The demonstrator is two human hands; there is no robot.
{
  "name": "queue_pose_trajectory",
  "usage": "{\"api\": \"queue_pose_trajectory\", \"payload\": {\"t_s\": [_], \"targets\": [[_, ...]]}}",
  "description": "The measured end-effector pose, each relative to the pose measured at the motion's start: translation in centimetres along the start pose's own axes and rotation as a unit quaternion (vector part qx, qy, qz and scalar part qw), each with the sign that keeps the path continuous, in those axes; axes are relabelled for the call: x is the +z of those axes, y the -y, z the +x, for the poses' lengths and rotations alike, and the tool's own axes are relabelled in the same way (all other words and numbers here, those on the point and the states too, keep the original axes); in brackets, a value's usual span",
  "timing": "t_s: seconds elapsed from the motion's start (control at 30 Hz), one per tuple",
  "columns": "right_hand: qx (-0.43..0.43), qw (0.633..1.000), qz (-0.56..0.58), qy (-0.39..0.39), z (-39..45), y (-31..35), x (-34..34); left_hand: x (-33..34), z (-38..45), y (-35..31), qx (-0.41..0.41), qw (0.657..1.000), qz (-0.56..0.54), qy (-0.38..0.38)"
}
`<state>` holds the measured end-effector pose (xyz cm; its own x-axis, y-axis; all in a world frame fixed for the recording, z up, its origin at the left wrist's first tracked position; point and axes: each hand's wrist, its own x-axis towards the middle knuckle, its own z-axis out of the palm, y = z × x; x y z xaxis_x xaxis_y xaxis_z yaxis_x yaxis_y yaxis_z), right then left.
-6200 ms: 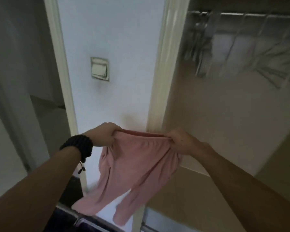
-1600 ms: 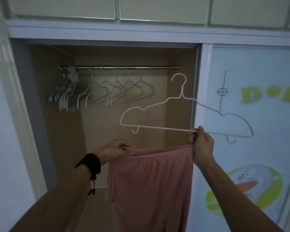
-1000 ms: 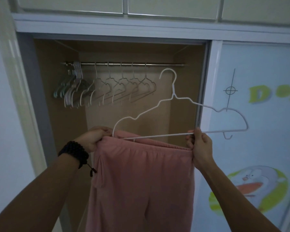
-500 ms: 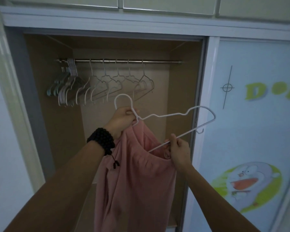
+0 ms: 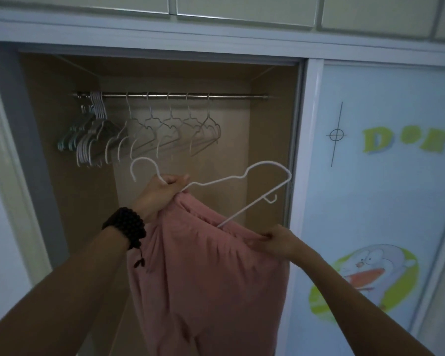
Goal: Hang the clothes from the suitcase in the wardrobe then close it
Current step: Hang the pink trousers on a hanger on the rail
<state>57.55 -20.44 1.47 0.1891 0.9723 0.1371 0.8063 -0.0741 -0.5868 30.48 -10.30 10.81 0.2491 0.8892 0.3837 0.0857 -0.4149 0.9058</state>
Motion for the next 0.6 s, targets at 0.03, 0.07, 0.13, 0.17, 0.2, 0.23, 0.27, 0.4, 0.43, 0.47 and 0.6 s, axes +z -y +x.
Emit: {"api": "queue_pose_trajectory", "payload": {"t_s": [0.03, 0.07, 0.13, 0.17, 0.2, 0.23, 0.27, 0.4, 0.43, 0.47, 0.6], "targets": [[0.011, 1.0, -0.009, -0.005, 0.2, 0.0, -0.4, -0.4, -0.3, 0.2, -0.001, 1.0, 0.006, 0.003], [0.029, 0.999, 0.001, -0.024, 0.3, 0.2, -0.7, -0.8, -0.5, 0.5, 0.0, 1.0, 0.014, 0.012], [0.063, 0.994, 0.029, -0.08, 0.6, 0.6, -1.3, -1.6, -1.1, 1.0, -0.005, 0.999, 0.035, 0.033], [0.082, 0.99, 0.047, -0.107, 0.7, 0.6, -1.7, -2.2, -1.4, 1.2, -0.002, 0.998, 0.049, 0.042], [0.106, 0.983, 0.081, -0.128, 0.8, 0.6, -2.4, -3.0, -1.6, 1.6, 0.004, 0.997, 0.063, 0.046], [0.13, 0.974, 0.13, -0.134, 0.9, 0.4, -3.1, -3.6, -1.8, 1.8, 0.005, 0.997, 0.069, 0.043], [0.148, 0.963, 0.183, -0.128, 1.1, 0.4, -3.8, -4.5, -2.1, 2.0, 0.006, 0.997, 0.072, 0.037], [0.19, 0.933, 0.29, -0.092, 1.3, 1.7, -5.5, -6.5, -2.8, 2.8, 0.014, 0.995, 0.076, 0.058], [0.194, 0.931, 0.295, -0.087, 1.4, 2.3, -5.4, -6.8, -3.0, 2.9, 0.013, 0.995, 0.079, 0.063], [0.196, 0.929, 0.3, -0.088, 1.5, 2.8, -5.2, -6.9, -2.9, 3.1, 0.014, 0.994, 0.081, 0.067], [0.165, 0.945, 0.266, -0.091, 1.8, 3.9, -4.1, -7.6, -2.7, 3.7, 0.028, 0.998, 0.053, 0.023]]}}
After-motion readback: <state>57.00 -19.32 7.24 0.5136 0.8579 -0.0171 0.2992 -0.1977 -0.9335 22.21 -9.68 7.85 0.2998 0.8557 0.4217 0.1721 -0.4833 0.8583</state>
